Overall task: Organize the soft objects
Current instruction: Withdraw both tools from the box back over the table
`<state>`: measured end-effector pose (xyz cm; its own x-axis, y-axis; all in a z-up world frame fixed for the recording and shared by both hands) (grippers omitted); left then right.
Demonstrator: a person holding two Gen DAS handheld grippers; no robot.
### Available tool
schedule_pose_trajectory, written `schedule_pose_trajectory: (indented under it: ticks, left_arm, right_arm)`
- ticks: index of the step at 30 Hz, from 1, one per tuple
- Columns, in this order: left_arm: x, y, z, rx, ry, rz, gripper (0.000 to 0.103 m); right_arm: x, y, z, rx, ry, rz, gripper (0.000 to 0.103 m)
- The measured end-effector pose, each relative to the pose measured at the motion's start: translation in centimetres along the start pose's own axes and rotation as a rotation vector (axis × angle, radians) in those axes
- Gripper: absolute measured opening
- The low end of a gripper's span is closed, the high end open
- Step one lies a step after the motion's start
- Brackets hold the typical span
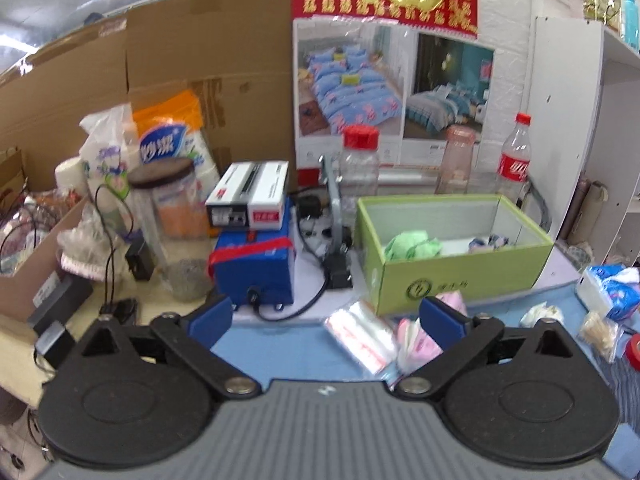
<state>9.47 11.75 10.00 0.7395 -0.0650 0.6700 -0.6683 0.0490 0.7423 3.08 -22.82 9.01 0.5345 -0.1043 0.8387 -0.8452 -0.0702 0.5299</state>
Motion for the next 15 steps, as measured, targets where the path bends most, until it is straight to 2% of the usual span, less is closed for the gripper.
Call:
schedule_pose_trajectory:
  ticks: [9,15]
  left_arm:
    - [-6.3,-3.4,-1.8,0.095,-0.002,-0.105,0.101]
    - [-9.1,-6.4,-1.7,0.132,-0.052,-0.183,0.101]
  right_arm:
    - [-7.1,-2.0,1.7,-0.005,-0.09,-0.122,0.07]
    - [-9.5,-3.4,2.6,0.001,-0.13,-0.206,0.07]
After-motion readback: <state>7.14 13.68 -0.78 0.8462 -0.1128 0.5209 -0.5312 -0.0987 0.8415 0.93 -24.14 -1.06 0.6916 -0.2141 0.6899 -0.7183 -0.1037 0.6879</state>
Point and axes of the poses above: each gripper's, at about its wrist camera, not at the fingertips, and y roughly against the way its jaws point, z to its right, x to its top, the point moved 2 cm from there along -y, roughly the way its jaws point, and after that the axes turned 14 degrees about -z, right-handed, at the moved point
